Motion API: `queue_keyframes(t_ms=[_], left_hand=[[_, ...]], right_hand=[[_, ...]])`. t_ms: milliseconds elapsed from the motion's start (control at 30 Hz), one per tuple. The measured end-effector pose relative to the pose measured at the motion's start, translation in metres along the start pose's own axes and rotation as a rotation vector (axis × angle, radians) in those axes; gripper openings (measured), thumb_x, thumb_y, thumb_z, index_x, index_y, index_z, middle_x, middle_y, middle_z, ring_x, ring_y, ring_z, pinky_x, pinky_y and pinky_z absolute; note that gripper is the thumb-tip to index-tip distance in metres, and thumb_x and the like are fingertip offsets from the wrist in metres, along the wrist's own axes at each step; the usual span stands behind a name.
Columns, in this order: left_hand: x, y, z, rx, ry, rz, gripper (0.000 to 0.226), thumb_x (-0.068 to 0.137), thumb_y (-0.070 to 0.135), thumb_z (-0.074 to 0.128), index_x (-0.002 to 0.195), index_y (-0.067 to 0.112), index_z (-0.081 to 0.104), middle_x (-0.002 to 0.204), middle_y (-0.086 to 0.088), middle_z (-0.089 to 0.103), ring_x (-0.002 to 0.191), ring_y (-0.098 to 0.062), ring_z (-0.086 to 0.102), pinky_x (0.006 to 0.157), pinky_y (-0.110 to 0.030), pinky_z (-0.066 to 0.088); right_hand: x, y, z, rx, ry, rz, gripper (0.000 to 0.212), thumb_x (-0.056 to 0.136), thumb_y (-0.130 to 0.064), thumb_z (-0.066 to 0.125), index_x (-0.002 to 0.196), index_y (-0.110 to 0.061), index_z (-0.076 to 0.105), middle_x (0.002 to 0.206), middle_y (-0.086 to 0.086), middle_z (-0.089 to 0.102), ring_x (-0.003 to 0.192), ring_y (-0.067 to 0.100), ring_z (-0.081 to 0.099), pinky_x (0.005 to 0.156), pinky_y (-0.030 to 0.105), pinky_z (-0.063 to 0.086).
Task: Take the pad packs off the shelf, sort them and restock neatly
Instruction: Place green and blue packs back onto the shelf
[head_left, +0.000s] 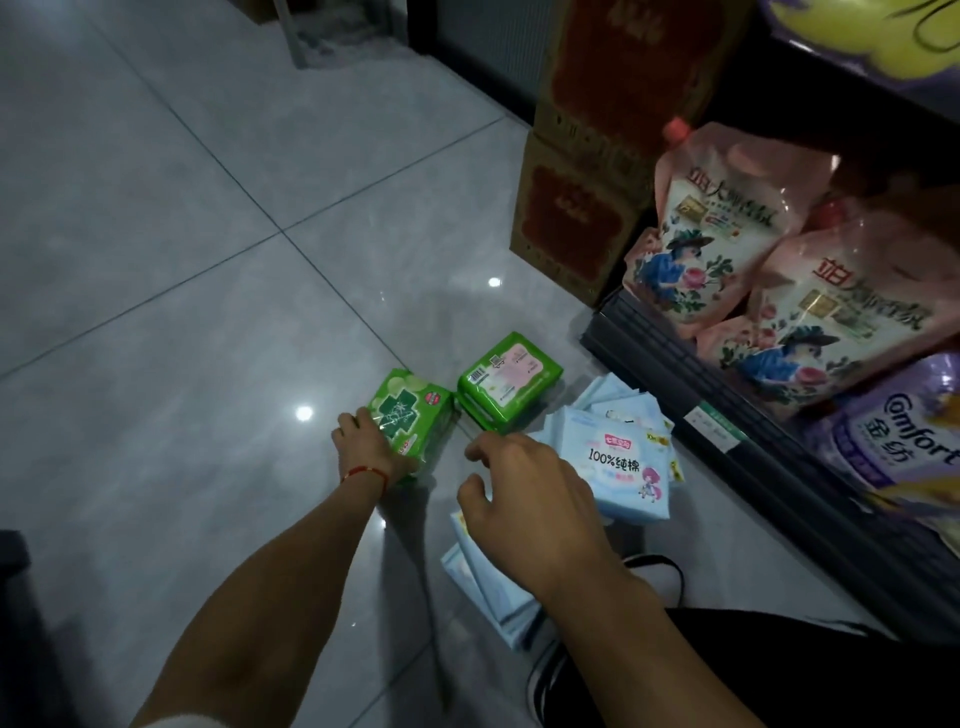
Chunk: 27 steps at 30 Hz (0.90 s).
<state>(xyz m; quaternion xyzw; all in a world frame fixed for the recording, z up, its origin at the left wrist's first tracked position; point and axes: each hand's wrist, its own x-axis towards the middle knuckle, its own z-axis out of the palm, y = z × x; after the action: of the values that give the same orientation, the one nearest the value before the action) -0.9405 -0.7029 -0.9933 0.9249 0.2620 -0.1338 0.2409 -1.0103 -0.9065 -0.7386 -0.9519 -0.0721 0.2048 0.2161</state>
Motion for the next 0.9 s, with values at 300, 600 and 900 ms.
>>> queue_keyframes(t_ms=[300,600,900], left_hand=[[-0.113,0.017,-0.118,-0.497,0.113,0.491,0.112,0.047,0.046,0.094,0.144,0.026,0.043,0.127,0.004,0.036,0.124,-0.010,0.042,0.102,-0.025,0.045],[-0.147,0.108,-0.165,-0.724,-0.195,0.831,0.098,0.071,0.046,0.084,0.154,0.036,0.032,0.154,0.011,0.032,0.144,-0.003,0.035,0.107,-0.023,0.047],[-0.024,0.134,-0.010,-0.189,-0.096,0.406,0.042,0.084,0.016,0.077,0.124,0.016,0.068,0.132,-0.016,0.059,0.117,-0.033,0.059,0.099,-0.028,0.045]], right_hand=[[-0.002,0.022,-0.009,0.463,0.222,0.024,0.061,0.095,-0.042,0.066,0.149,-0.028,0.042,0.140,-0.004,0.052,0.127,0.017,0.052,0.106,0.038,0.046],[-0.008,0.067,-0.082,1.234,0.338,0.277,0.037,0.082,-0.032,0.081,0.116,-0.018,0.071,0.104,0.006,0.077,0.093,0.021,0.075,0.072,0.033,0.062],[0.026,0.130,-0.152,1.247,0.515,0.449,0.023,0.088,-0.031,0.075,0.100,-0.014,0.066,0.092,0.007,0.068,0.093,0.019,0.067,0.082,0.040,0.063]])
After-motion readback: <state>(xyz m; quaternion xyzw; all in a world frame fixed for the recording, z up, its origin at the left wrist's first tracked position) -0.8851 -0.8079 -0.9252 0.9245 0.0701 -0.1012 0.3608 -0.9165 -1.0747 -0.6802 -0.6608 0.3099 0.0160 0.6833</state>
